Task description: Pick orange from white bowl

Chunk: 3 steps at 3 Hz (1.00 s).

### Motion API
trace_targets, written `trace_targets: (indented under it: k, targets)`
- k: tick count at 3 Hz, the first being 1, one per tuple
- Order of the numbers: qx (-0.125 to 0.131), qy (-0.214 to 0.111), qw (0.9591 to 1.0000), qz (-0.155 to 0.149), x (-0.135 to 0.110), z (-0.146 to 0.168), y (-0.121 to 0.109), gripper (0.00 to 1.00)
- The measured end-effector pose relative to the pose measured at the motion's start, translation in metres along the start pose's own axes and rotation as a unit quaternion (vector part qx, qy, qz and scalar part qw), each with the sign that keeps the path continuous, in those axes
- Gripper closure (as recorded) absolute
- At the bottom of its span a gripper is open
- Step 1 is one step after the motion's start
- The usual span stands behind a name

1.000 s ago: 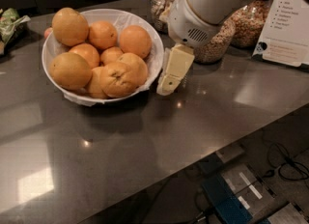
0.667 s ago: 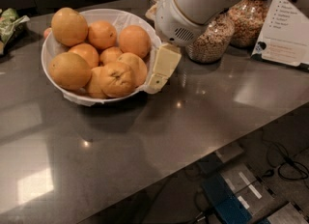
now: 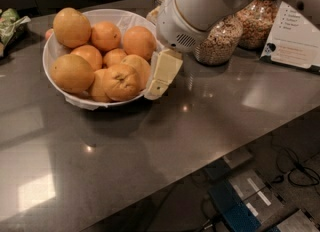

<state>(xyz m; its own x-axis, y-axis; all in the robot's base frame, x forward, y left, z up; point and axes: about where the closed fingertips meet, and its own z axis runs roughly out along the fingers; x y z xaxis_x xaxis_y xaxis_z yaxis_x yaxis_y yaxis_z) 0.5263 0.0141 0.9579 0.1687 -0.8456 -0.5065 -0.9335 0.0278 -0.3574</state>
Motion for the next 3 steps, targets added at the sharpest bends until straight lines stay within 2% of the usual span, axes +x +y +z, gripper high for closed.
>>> trace_targets:
  k: [1, 2, 3]
  targets:
    - [-0.018, -0.031, 0.9991, -0.023, -0.040, 0.041, 0.024, 0.00]
    - [-0.026, -0.036, 0.9990, -0.009, -0.033, 0.049, 0.036, 0.00]
    - [-0.026, -0.036, 0.9990, -0.009, -0.033, 0.049, 0.036, 0.00]
